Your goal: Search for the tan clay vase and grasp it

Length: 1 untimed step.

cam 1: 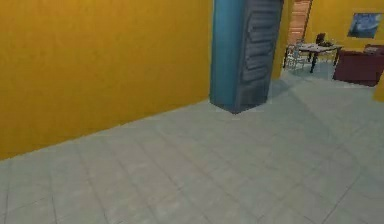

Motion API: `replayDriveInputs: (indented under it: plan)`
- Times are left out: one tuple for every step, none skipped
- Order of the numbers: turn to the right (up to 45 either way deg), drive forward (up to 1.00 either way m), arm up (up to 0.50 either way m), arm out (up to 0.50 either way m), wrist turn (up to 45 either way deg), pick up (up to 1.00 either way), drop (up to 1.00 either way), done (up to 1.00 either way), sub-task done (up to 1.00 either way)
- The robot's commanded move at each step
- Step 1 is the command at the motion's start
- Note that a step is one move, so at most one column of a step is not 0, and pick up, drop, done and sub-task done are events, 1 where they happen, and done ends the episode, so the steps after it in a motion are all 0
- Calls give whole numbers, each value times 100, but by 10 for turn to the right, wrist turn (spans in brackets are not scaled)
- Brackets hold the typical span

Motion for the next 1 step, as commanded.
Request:
replayDriveInputs:
  plan:
    - [-30, 0, 0, 0, 0, 0, 0, 0, 0]
